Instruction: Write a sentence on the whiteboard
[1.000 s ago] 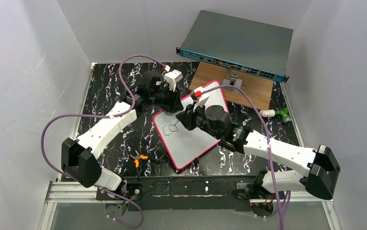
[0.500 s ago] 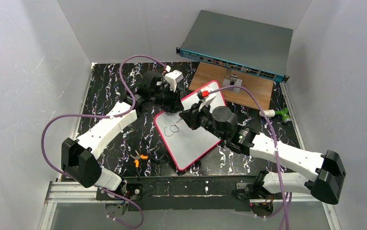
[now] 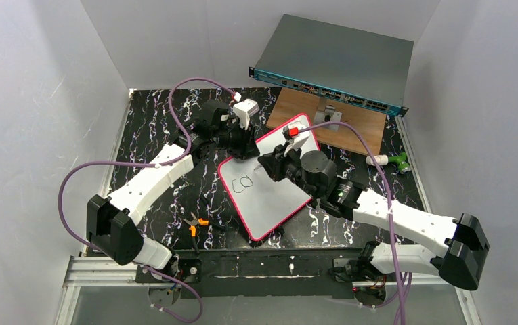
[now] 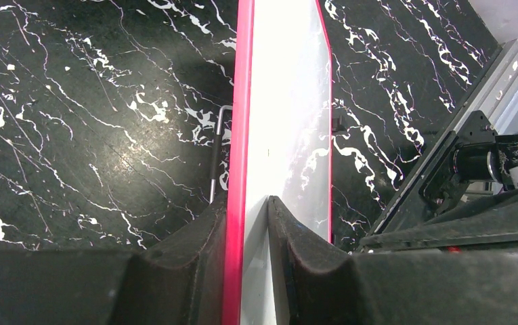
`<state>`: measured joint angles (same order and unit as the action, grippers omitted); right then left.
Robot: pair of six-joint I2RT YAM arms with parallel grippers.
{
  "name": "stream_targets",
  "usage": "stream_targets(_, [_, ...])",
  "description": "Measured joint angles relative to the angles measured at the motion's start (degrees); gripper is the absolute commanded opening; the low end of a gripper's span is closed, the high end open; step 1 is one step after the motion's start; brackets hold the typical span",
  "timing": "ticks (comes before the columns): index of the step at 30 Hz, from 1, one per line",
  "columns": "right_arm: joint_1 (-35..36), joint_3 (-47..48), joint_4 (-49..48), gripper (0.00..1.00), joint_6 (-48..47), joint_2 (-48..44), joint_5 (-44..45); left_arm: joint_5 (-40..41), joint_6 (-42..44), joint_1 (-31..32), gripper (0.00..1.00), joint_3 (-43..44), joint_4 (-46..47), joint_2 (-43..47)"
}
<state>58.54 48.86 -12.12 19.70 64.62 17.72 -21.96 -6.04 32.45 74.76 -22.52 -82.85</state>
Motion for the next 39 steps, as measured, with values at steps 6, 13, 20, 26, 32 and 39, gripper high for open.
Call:
stream_targets(6, [-0.4,0.0,-1.0,0.01,0.5,1.6,-0.2,0.0,0.0,0.0,0.00,0.0,-0.1,0.0])
stream_targets(13, [-0.5,0.0,-2.1,0.01,1.4,2.1,-0.5,0.0,0.0,0.0,0.00,0.0,-0.2,0.0])
stream_targets(20, [-0.5,-0.2,-2.4,0.01,1.9,2.2,-1.0,0.0,0.1,0.0,0.00,0.0,-0.2,0.0])
stream_targets(26, [-0.5,-3.2,-2.3,0.01,3.1,0.5,-1.2,0.0,0.1,0.0,0.00,0.0,-0.2,0.0])
stream_targets(32, [-0.5,-4.8,-1.1,0.01,4.0,-0.8,-1.2,-0.1,0.1,0.0,0.00,0.0,-0.2,0.0])
stream_targets(39, [-0.5,-4.3,1.4,0.01,3.9,-0.8,0.1,-0.2,0.3,0.0,0.00,0.0,-0.1,0.0])
